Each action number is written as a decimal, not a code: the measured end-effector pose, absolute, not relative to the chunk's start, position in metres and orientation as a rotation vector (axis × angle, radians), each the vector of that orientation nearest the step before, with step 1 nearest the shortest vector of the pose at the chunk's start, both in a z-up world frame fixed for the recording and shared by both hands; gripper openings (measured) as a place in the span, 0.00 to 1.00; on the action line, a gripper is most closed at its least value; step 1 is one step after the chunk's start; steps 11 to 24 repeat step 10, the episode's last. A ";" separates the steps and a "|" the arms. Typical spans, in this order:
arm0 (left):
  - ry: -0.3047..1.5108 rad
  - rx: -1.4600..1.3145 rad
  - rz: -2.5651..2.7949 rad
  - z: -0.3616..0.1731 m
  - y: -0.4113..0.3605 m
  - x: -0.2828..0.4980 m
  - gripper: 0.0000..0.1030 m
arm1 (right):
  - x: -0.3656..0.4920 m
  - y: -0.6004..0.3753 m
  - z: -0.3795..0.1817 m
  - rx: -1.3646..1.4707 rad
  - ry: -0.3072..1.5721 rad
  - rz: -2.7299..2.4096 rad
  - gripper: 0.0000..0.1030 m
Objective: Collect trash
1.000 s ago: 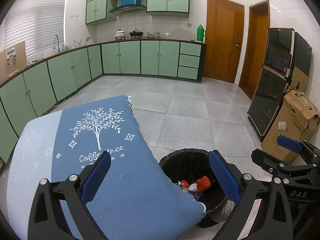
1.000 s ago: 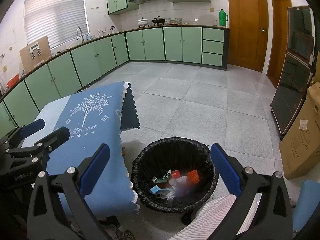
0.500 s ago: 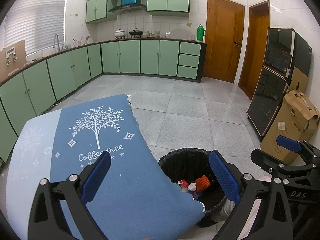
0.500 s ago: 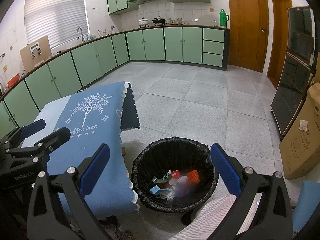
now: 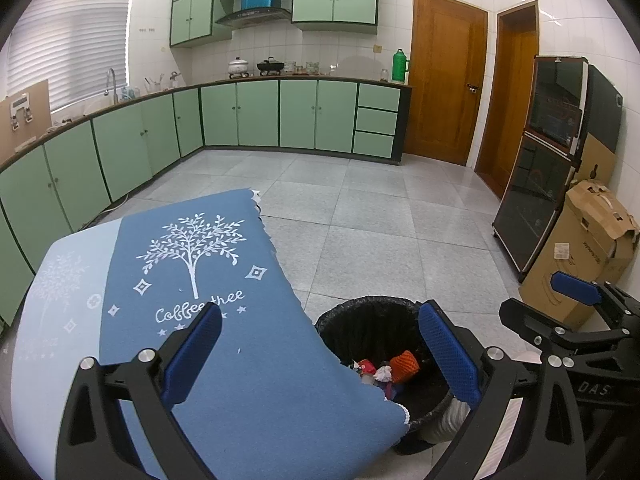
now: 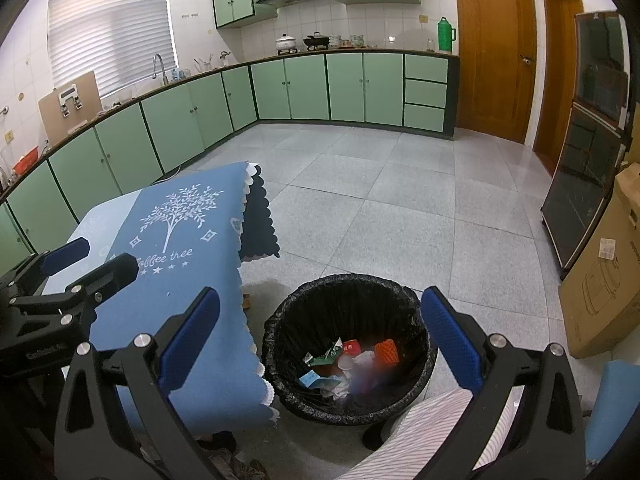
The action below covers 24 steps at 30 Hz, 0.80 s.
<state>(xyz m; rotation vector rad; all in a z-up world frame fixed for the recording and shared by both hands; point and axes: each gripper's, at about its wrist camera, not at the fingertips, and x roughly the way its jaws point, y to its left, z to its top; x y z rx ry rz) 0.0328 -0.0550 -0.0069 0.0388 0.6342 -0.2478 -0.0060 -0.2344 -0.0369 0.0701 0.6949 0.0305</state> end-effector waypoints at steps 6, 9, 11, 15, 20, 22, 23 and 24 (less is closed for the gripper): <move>0.639 0.037 -0.248 -0.007 -0.056 0.032 0.94 | -0.006 -0.235 -0.037 0.070 0.695 0.030 0.95; 0.639 0.039 -0.248 -0.007 -0.055 0.032 0.94 | -0.006 -0.235 -0.037 0.070 0.695 0.031 0.95; 0.639 0.039 -0.248 -0.007 -0.056 0.032 0.94 | -0.006 -0.235 -0.037 0.070 0.695 0.031 0.95; 0.639 0.039 -0.248 -0.007 -0.056 0.032 0.94 | -0.006 -0.235 -0.037 0.070 0.695 0.031 0.95; 0.639 0.039 -0.248 -0.007 -0.056 0.032 0.94 | -0.006 -0.235 -0.037 0.070 0.695 0.031 0.95; 0.639 0.039 -0.248 -0.007 -0.056 0.032 0.94 | -0.006 -0.235 -0.037 0.070 0.695 0.031 0.95; 0.639 0.039 -0.248 -0.007 -0.056 0.032 0.94 | -0.006 -0.235 -0.037 0.070 0.695 0.031 0.95; 0.639 0.039 -0.248 -0.007 -0.056 0.032 0.94 | -0.006 -0.235 -0.037 0.070 0.695 0.031 0.95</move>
